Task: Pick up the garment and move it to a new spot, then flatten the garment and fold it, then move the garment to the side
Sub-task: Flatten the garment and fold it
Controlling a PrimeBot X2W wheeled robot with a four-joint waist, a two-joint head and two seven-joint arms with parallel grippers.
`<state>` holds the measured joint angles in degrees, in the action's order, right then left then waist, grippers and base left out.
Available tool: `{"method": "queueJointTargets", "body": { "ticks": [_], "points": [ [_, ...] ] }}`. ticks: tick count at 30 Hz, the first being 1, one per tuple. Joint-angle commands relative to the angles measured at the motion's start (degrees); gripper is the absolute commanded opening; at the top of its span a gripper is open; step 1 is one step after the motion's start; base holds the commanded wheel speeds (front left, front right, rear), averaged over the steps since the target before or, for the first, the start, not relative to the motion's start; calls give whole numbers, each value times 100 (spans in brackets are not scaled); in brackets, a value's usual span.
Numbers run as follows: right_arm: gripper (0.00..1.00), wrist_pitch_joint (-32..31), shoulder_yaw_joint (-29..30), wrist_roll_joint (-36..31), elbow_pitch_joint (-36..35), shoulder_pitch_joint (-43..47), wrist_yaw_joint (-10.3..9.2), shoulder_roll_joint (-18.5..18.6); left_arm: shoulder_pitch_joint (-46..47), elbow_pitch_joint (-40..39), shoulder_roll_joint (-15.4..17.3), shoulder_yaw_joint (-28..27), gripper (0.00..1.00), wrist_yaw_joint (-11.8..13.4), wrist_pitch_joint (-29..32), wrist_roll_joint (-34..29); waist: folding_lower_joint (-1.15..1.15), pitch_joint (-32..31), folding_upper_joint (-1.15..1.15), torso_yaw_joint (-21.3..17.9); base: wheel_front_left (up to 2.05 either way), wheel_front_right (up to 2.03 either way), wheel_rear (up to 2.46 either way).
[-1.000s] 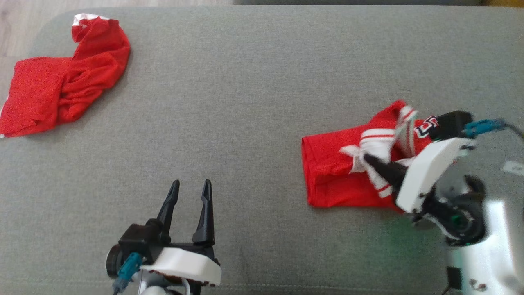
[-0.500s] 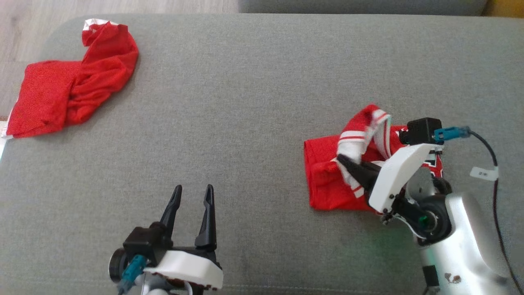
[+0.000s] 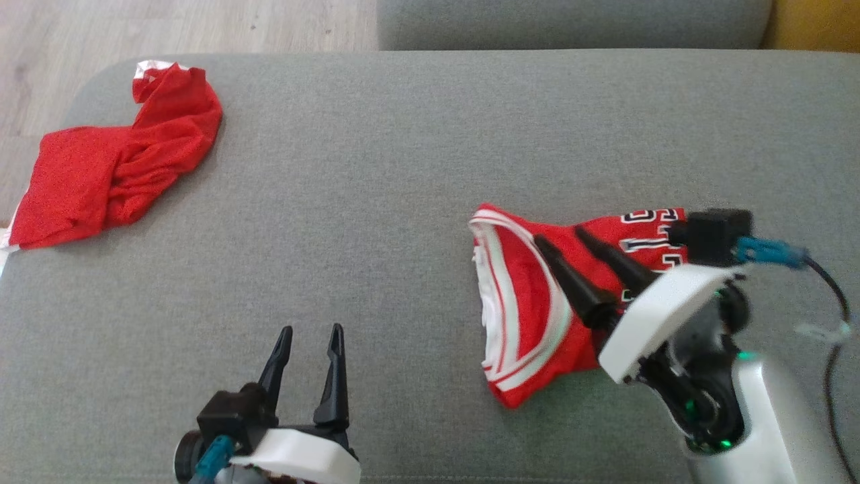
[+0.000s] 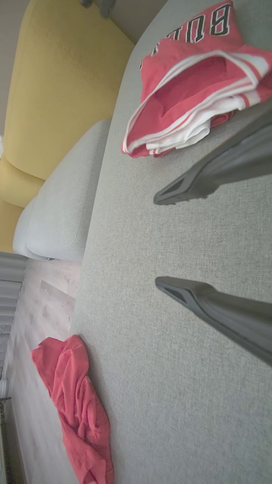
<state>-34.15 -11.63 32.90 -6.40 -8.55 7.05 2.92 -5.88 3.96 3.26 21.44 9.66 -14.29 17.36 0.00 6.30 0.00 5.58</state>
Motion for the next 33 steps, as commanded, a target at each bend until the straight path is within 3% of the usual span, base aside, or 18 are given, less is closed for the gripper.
{"method": "queueJointTargets", "body": {
  "ticks": [1, 8, 14, 19, 27, 33],
  "points": [
    [100, 156, -59, -253, -341, -79, 44, 1, 105, -200, -38, -187, 100, 46, -71, -11, 0, -20, 0, -17, 0, 0, 0],
    [100, 1736, 835, -1779, -581, 682, 44, 14, 55, -259, -38, -164, 100, 53, -71, 14, 0, -147, 0, 9, 0, 0, 0],
    [100, 3359, 1803, -2961, 9, 1306, 44, 0, -74, -235, -38, -296, 100, -1, -71, -111, 0, -355, 0, 113, 0, 0, 0],
    [100, 4461, 2219, -3220, 792, 1613, 44, -2, -214, -196, -38, -526, 100, -121, -71, -333, 0, -527, 0, 143, 0, 0, 0],
    [100, 4896, 2195, -3356, 1755, 1709, 44, -3, -314, -140, -38, -839, 100, -462, -71, -667, 0, -726, 0, 99, 0, 0, 0],
    [100, 4912, 2082, -3273, 1876, 1707, 44, -3, -294, -123, -38, -919, 100, -505, -71, -668, 0, -781, 0, 13, 0, 0, 0]
  ]
}}
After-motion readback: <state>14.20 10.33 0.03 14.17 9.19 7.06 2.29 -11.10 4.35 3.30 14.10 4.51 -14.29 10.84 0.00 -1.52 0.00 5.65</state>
